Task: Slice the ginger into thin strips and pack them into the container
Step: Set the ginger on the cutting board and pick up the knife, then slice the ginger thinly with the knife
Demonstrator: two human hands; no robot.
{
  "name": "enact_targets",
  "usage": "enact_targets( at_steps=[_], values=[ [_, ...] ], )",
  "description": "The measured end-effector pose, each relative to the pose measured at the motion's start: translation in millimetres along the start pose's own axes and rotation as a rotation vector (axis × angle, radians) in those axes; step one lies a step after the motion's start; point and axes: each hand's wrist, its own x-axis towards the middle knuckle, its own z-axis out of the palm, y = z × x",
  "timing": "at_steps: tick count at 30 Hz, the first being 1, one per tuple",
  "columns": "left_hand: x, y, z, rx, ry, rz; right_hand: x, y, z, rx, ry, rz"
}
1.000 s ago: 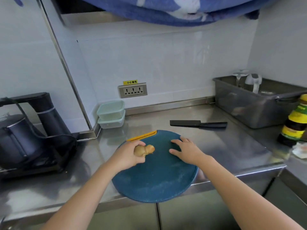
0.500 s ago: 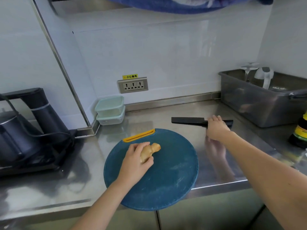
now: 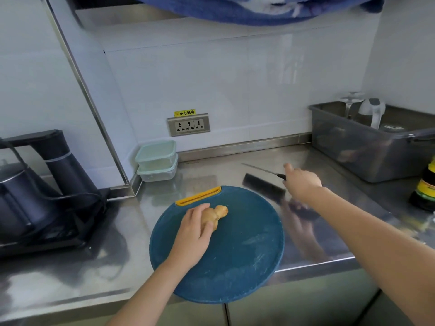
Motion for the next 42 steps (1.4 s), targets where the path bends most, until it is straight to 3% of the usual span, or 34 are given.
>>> enact_targets(
  at_steps=[5,9,19,42],
  values=[
    [-1,1,0,-0.001,0.034,-0.017,-60,-47,-26,0.45,-0.007,-0.154],
    [0,2,0,0.001,0.04,-0.023,-111,-81,-37,0.677,-0.174,-0.285],
    [1,3,1,0.006,0.03,-0.027,-128,-97,-22,0.669,-0.277,-0.33],
    [3,3,1,-0.035,0.008,-0.011,-125,-103,-11,0.688,-0.283,-0.334]
  ],
)
